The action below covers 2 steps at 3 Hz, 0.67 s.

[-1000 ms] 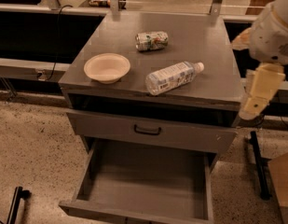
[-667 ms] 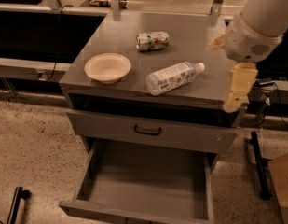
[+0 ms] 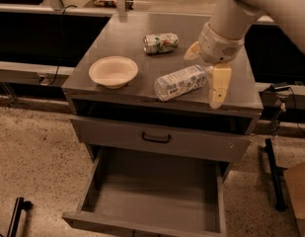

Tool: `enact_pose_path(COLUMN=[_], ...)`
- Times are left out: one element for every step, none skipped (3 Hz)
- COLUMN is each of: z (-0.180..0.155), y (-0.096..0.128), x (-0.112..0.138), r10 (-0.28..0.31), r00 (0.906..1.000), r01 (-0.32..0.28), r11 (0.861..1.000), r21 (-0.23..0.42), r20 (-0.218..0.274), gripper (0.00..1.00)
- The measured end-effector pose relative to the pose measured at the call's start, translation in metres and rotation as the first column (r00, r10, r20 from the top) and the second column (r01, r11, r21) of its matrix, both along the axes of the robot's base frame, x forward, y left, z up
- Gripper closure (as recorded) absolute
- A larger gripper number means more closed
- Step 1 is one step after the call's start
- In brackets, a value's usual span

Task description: Place blue plastic bottle into middle drawer

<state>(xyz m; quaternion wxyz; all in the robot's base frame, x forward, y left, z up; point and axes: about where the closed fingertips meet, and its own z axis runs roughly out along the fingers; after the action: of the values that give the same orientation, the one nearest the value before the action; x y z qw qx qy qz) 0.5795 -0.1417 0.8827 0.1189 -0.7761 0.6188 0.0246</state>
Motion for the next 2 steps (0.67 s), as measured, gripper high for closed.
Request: enact_pose_path(z=[-0.016, -0.034], y=[0.019, 0.027], x=[0.031, 0.057], r10=[0.066, 0.087], r00=[0.9977, 0.9958], r01=[-0.066, -0.088], r11=[0.997, 0.994], r21=[-0.032, -0.059], r20=[-0.014, -0.03], gripper=[0.0, 0.18])
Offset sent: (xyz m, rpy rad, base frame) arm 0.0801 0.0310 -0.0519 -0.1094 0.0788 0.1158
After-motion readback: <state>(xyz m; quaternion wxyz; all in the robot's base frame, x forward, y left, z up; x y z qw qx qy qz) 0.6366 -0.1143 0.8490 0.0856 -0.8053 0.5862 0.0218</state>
